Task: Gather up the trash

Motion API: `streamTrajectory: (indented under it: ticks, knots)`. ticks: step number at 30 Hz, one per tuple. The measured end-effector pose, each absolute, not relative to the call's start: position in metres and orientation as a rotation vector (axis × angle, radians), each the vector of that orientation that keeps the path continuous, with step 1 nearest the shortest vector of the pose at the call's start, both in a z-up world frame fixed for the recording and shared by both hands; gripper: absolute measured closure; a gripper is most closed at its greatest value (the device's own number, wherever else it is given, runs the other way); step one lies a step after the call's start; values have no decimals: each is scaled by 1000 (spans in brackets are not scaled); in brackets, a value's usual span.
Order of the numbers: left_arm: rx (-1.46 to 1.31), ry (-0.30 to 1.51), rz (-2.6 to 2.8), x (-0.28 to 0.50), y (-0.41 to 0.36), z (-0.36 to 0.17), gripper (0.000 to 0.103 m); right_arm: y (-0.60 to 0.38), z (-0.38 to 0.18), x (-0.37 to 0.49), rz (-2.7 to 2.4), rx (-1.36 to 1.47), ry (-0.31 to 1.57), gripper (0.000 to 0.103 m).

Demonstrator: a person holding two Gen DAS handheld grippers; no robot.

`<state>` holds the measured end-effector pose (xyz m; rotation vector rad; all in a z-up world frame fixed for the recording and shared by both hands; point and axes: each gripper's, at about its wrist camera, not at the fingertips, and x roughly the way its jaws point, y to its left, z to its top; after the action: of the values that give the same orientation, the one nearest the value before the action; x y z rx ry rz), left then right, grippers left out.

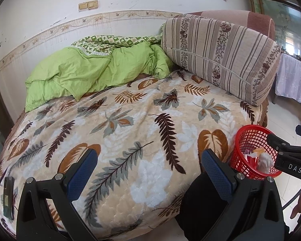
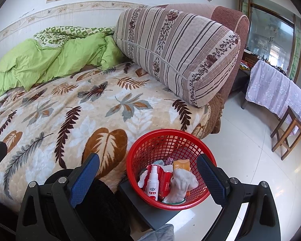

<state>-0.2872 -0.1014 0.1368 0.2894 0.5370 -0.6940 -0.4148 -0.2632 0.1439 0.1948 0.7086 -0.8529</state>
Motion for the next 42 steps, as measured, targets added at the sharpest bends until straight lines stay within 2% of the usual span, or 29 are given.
streamTrajectory:
  ticks: [42]
  knots:
    - [291,534,-692,-288,-101,136,0,-261,142,-413,-852,192,719,5]
